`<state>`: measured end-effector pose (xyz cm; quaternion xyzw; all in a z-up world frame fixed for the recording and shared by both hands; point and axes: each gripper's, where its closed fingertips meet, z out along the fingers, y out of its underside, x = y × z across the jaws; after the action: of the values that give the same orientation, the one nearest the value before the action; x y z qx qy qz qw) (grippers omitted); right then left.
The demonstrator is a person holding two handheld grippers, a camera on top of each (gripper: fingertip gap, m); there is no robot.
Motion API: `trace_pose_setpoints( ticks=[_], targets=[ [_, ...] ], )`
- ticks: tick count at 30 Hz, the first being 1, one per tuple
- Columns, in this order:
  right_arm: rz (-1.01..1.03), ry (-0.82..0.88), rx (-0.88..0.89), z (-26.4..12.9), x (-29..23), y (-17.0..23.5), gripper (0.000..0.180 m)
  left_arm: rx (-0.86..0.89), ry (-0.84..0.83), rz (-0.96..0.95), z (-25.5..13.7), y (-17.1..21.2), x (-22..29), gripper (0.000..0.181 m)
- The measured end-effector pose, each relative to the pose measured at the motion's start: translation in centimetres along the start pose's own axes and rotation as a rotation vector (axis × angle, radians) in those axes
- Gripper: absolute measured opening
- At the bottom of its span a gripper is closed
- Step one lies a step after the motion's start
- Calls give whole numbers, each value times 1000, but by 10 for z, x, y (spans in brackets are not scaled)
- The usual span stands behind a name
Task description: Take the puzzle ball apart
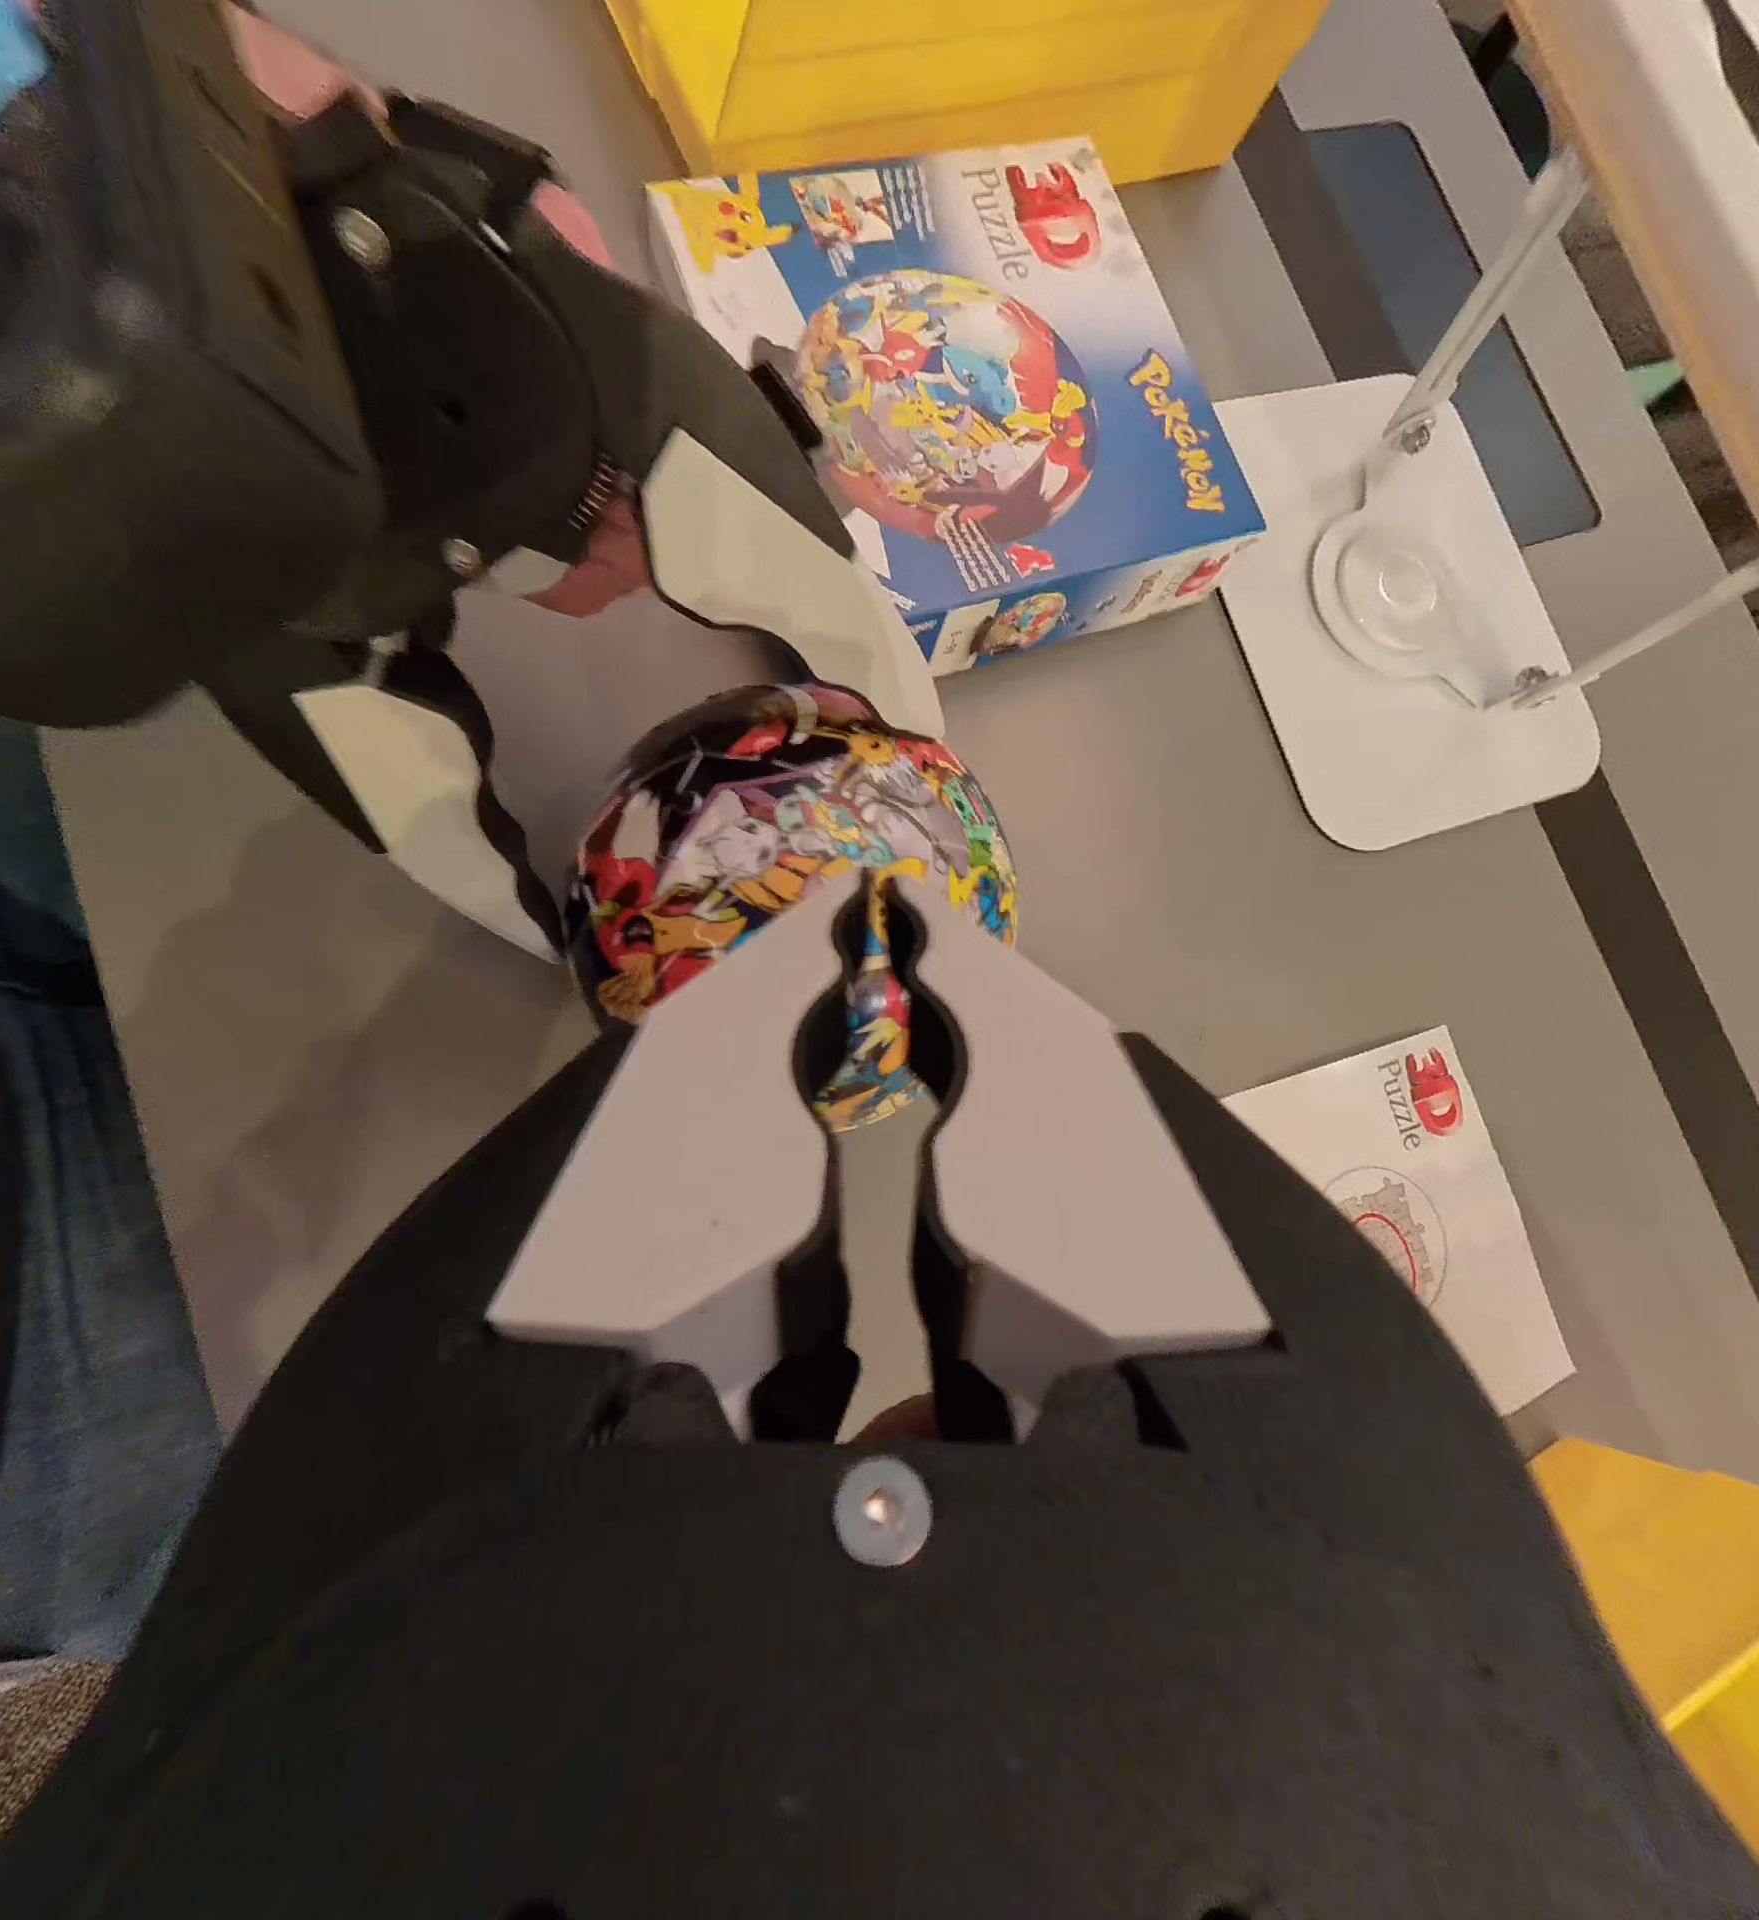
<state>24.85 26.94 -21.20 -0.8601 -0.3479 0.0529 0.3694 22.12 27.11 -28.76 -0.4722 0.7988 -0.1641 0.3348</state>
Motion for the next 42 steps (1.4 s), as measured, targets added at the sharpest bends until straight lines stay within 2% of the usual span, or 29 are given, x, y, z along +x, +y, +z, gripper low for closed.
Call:
trace_pose_setpoints(
  ticks=[1,4,7,18,24,27,29,33,42],
  targets=[
    [10,-11,-7,4,-1,5,26,3,1,0,0,0,0,117],
    [50,-68,-22,17,-6,19,66,17,4,4,0,0,1,117],
    [105,-163,8,25,-16,24,69,14,5,10,0,0,0,117],
    [257,-209,222,12,-16,39,52,-9,33,95,-3,-7,5,116],
    [300,-201,302,8,-19,48,37,33,67,60,-6,-11,6,114],
    [268,-170,275,8,-20,47,36,50,75,42,-7,-14,6,112],
    [248,-151,283,7,-22,35,53,52,73,45,-7,-15,7,112],
    [210,-62,218,14,-14,17,49,37,74,61,-5,-18,8,112],
    [196,-88,80,18,-17,14,40,16,72,68,-5,-17,8,112]
  ],
)
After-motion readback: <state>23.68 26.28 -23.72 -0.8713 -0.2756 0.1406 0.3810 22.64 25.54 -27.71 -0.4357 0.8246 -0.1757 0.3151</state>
